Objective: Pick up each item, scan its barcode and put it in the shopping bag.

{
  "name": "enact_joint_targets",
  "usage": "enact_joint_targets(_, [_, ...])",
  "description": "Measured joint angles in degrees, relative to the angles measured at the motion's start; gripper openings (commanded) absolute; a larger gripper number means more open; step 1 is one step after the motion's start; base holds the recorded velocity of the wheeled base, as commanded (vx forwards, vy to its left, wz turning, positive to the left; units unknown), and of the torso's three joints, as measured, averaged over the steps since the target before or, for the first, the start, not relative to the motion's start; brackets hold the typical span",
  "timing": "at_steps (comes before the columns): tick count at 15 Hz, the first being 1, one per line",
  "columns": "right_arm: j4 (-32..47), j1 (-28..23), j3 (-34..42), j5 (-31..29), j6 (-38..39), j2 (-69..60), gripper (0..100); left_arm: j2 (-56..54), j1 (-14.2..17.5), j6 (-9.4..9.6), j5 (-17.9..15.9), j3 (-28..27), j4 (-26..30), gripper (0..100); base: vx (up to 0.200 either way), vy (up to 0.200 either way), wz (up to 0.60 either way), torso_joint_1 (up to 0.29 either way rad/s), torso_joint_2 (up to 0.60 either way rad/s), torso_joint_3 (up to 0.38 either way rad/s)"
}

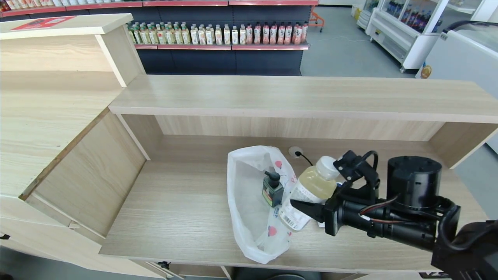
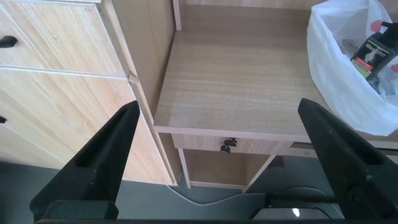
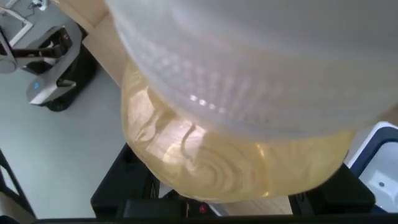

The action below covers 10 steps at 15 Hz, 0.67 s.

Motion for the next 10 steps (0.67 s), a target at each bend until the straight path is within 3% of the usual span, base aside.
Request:
enact_joint_targets(4, [-5.25,1.1,0.66,-0.11,-4.41,7.14,0,0.0,0.0,0.0,0.02,0.0,0.0,100,0.0,0.0,0.0,0.0,0.0,0.0])
enact_joint_targets(10, [-19.72,1.41,0.62,-0.13,-11.31,19.69,0,0.0,0.0,0.0,0.02,0.0,0.0,100,0.0,0.0,0.0,0.0,0.0,0.0])
